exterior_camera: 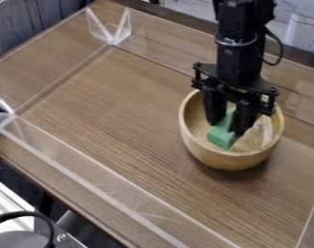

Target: Put the green block in the brown bowl

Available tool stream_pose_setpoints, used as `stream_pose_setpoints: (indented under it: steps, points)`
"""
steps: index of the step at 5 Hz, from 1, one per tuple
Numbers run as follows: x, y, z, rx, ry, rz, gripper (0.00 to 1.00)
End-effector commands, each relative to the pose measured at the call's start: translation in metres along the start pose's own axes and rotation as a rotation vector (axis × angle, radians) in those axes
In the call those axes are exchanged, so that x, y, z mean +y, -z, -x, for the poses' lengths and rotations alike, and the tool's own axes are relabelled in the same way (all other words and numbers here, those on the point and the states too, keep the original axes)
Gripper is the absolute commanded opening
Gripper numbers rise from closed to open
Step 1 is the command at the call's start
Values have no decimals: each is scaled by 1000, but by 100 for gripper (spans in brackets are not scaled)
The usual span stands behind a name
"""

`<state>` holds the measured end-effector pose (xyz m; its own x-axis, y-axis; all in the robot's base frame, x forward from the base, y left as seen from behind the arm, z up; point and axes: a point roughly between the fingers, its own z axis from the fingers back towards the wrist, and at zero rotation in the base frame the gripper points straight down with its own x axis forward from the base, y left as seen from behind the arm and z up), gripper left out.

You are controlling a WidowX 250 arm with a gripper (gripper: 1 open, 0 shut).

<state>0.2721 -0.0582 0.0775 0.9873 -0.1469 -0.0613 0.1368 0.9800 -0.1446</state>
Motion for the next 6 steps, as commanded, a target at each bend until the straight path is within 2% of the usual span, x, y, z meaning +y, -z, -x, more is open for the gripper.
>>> stream_pose_setpoints:
  steps: [1,5,6]
  points:
    - [1,-16,-12,-55,2,4,0]
    - [4,-15,-14,-40,-3,8,0]
    - [4,-18,-14,-39,-6,9,100]
